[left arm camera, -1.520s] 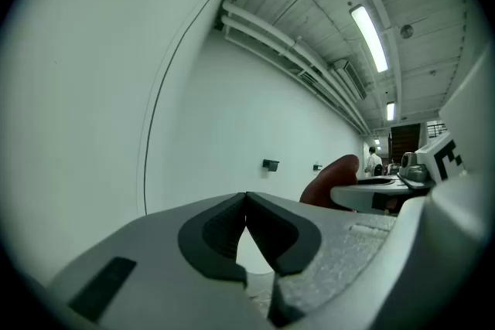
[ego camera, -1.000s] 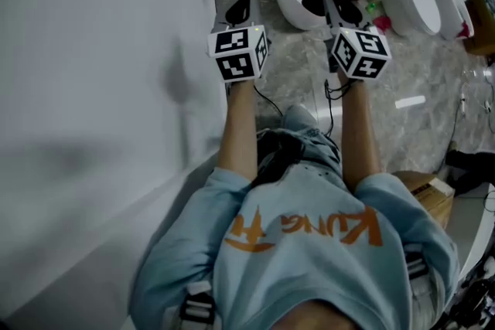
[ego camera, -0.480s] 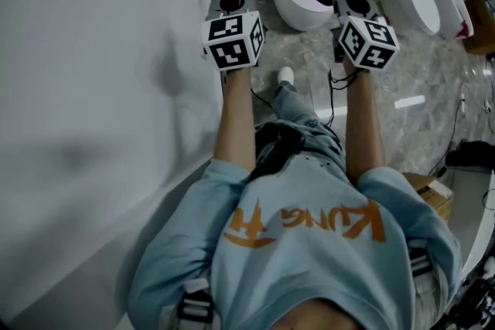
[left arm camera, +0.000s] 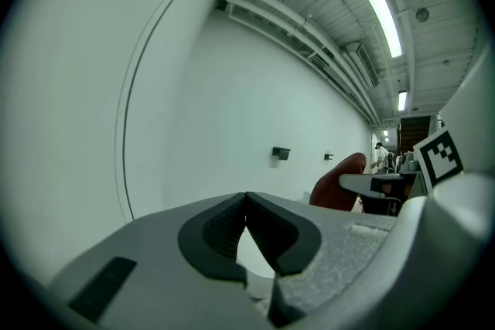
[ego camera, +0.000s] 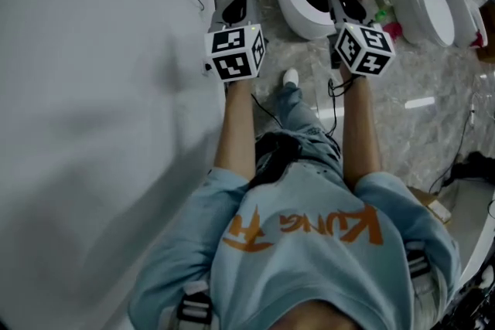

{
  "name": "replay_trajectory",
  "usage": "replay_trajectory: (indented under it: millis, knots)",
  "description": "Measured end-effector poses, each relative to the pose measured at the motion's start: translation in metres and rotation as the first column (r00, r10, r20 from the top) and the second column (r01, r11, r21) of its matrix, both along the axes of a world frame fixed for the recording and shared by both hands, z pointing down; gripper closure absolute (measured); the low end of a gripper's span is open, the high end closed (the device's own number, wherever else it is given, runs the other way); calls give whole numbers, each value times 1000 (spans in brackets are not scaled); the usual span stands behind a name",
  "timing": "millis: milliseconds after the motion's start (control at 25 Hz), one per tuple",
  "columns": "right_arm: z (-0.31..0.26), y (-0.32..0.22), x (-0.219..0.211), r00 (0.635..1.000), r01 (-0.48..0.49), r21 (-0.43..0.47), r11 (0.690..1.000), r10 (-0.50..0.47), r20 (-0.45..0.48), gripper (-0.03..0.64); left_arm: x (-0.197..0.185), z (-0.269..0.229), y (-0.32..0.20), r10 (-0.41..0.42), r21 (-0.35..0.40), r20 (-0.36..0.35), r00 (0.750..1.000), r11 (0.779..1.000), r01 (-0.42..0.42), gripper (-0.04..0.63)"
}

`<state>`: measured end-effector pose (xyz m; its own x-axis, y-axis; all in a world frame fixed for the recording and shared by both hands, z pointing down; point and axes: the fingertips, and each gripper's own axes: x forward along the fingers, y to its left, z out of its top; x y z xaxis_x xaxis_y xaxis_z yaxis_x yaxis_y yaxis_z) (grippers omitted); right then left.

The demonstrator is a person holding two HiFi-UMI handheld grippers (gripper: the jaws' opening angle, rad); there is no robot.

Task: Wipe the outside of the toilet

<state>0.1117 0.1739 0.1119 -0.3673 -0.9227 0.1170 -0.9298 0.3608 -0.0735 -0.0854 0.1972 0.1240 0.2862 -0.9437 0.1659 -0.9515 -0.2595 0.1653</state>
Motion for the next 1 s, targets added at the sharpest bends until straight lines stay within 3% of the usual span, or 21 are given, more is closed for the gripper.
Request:
replay_trajectory:
  millis: [200,360,520,760,1000]
  knots:
    - [51,-80,6,999,-3,-98,995,-2,-43,540,13,50,-73,9,-109,24,1000,994,-6,600]
    - [107,-136,10,1000,12,-216,976,-17,-22,540,24,100,-129,2,-225,33,999,974,5,600]
    - [153,-186,26,999,25,-291,956,-33,-21,540,46,141,-184,5,-296,32,999,955,5,600]
    - [153,-269,76,1000,-26,-311,950,21,-22,540,82,135,-258,22,-310,45,999,951,-7,600]
    - [158,-301,55,999,37,-318,947,-35,11,540,76,140,-278,9,-334,71,997,942,15,600]
